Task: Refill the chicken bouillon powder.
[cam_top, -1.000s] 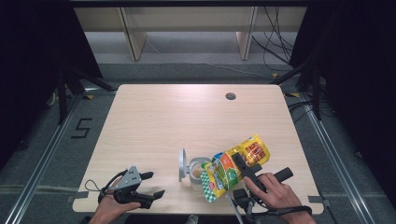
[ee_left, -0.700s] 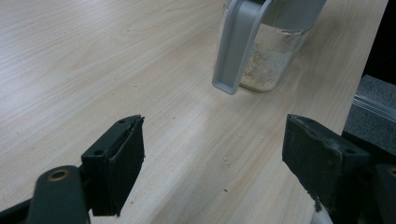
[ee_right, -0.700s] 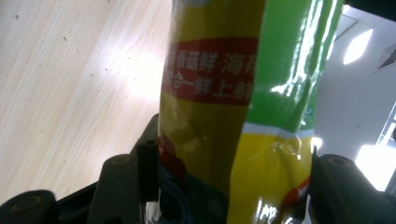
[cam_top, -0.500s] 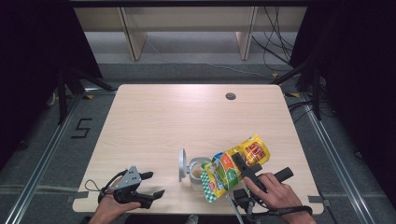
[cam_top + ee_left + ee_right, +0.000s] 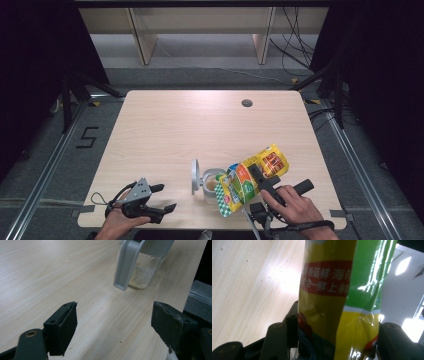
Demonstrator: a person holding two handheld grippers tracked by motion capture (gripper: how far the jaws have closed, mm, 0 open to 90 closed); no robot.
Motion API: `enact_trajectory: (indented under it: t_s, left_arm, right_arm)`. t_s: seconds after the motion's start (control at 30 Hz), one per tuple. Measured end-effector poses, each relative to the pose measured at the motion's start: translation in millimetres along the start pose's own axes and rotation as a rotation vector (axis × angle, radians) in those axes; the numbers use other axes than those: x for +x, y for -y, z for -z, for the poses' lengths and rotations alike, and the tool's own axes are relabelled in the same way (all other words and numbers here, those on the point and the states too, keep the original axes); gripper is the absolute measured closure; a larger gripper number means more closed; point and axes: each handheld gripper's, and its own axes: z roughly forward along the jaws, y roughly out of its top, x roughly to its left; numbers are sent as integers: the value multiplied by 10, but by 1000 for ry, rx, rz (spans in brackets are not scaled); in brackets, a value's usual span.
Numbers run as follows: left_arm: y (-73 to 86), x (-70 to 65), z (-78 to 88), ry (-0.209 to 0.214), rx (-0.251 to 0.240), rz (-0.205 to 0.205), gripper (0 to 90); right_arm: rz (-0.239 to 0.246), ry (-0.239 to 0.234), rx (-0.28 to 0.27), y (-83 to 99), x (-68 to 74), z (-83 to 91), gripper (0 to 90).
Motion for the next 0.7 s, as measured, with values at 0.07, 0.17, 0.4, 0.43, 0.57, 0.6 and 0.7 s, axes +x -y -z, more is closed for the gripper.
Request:
enact_trajectory:
  t_s: [0.07, 0.17, 0.4, 0.43, 0.57, 0.6, 0.7]
  left_arm:
    - [0, 5, 4, -3, 7, -8, 205]
    - [-2, 2, 1, -2, 5, -4, 205]
    - [0, -8, -7, 2, -8, 10, 205]
    - [0, -8, -7, 2, -8, 10, 205]
    - [-2, 0, 1, -2, 4, -4, 205]
    - [-2, 1, 2, -2, 4, -4, 205]
    - [-1, -2, -2, 1, 0, 2, 204]
  right_arm:
    - [0, -3, 3, -1, -1, 3, 490]
    - [-13, -6, 6, 1, 11, 5, 490]
    - [1, 0, 5, 4, 5, 10, 491]
    - [1, 1, 5, 6, 4, 11, 491]
    - [5, 6, 3, 8, 3, 11, 491]
    - [9, 2, 4, 6, 1, 12, 491]
    - [8, 2, 4, 7, 3, 11, 492]
